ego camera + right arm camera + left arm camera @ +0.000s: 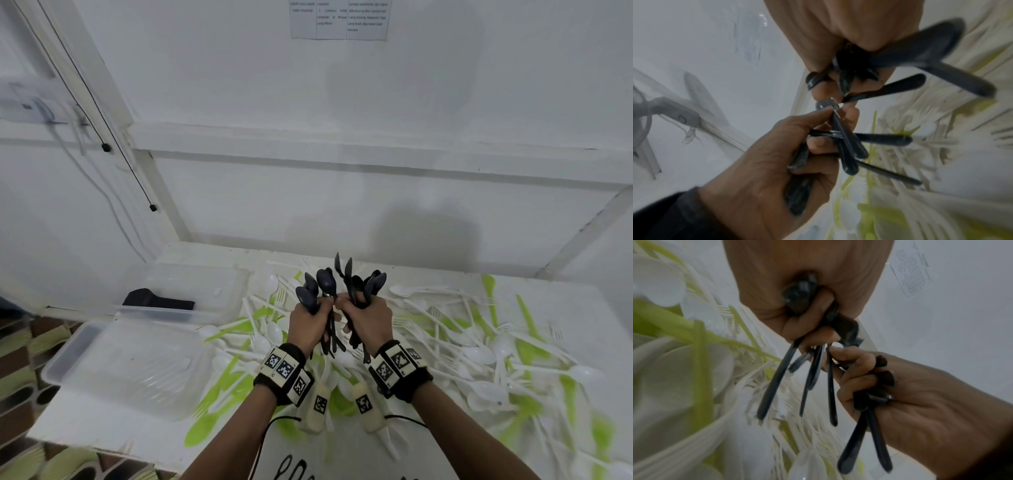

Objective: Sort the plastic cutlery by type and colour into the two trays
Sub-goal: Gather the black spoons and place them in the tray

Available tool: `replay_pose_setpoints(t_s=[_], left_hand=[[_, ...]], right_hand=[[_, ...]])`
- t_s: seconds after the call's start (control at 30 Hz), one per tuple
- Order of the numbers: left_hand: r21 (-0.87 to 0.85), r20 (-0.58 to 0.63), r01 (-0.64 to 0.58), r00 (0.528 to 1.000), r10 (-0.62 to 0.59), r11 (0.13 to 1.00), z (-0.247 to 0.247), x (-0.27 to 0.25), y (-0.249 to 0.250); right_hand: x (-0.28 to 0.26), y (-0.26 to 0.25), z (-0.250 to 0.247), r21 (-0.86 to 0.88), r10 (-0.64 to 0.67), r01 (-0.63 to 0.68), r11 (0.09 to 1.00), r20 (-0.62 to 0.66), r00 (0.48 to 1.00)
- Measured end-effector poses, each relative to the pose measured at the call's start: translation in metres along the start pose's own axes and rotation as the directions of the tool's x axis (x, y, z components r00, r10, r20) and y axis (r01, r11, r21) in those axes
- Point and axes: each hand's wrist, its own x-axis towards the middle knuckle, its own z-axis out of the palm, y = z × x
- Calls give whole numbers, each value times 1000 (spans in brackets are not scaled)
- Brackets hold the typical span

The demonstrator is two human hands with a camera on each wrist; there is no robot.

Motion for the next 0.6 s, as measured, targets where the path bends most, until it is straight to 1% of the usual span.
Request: replay_pose_setpoints(t_s=[0.13,0.2,0.27,0.37,0.43,0.53,0.6], left_hand=[[-37,-39,-13,999,11,999,1,1,-1],[-50,-64,-12,998,8,999,2,1,0],[-105,-83,-2,997,-7,994,3,0,2],[-143,-73,5,997,-16,990,4,-1,6],[-120,-55,-5,998,-1,993,6,-1,8],[-15,-78,-49,996,48,999,6,3,9],[29,-91,-79,993,81,996,4,4,7]], right_hand=[[0,1,4,-16,0,0,1000,-18,1000],[-1,1,6,-23,-10,9,1000,-55,998],[0,-2,7,-22,-15,13,1000,-98,995],[5,-1,7,-22,-25,21,1000,-154,988],[5,0,8,-51,-63,55,997,-155,986],[-1,-1,10,-121,-154,141,983,-107,982],[-3,-1,10,-105,-151,141,984,-93,984]])
